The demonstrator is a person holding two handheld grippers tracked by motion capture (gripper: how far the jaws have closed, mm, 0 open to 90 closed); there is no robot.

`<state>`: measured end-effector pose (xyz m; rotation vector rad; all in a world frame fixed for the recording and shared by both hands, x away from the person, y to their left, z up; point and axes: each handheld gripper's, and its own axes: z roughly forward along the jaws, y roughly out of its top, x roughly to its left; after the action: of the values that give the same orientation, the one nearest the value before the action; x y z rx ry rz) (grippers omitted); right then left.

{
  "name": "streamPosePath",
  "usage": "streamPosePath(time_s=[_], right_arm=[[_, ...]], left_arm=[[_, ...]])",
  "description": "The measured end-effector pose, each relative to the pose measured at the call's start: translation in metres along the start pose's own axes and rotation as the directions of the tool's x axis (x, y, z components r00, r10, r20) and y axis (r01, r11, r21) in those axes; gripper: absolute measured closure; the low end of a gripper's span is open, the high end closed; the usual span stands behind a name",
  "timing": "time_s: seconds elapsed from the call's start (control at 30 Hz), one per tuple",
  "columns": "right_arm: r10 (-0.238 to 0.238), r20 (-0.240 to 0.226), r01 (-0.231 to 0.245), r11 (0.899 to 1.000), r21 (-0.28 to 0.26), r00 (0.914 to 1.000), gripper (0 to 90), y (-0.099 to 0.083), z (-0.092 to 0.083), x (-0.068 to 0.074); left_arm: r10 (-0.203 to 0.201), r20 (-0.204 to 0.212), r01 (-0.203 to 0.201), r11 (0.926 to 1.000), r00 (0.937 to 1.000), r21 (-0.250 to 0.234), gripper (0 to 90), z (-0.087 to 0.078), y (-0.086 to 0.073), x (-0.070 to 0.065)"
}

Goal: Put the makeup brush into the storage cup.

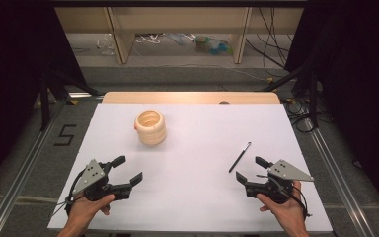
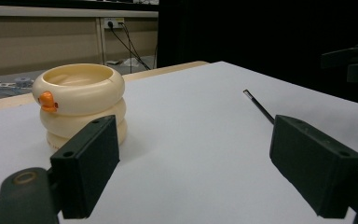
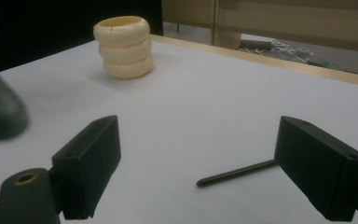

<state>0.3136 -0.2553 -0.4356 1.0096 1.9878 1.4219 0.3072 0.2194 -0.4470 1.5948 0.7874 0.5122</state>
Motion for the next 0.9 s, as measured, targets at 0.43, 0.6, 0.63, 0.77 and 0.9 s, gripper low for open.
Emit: streamPosePath(time_s=[0.43, 0.6, 0.63, 0.77, 0.9], right_arm=[[0.006, 0.005, -0.006, 0.999, 0.045, 1.0, 15.6, -0.003, 0.005, -0.004], [0.01, 0.009, -0.011, 0.992, 0.124, 0.9999, 15.7, -0.004, 0.007, -0.007], [0.009, 0.005, -0.01, 0.99, 0.14, 0.9999, 15.7, -0.004, 0.008, -0.008], [0.007, -0.001, -0.007, 0.986, 0.166, 1.0, 15.7, -0.005, 0.014, -0.012], [0.013, 0.015, -0.016, 0.981, 0.194, 0.9998, 15.7, -0.001, 0.019, -0.019]], left_arm=[[0.006, 0.003, -0.006, 0.9999, 1.0, 0.009, 15.7, 0.002, 0.0, 0.001], [0.001, 0.002, -0.001, 0.9999, 1.0, 0.017, 15.8, 0.003, -0.001, 0.001], [-0.005, 0.001, 0.005, 0.9999, 1.0, 0.016, 15.8, 0.003, -0.001, 0.001], [-0.001, -0.002, 0.001, 0.9998, 1.0, 0.018, 15.8, 0.003, -0.001, 0.002], [-0.006, -0.007, 0.006, 0.9998, 1.0, 0.019, 15.8, 0.004, -0.001, 0.003]])
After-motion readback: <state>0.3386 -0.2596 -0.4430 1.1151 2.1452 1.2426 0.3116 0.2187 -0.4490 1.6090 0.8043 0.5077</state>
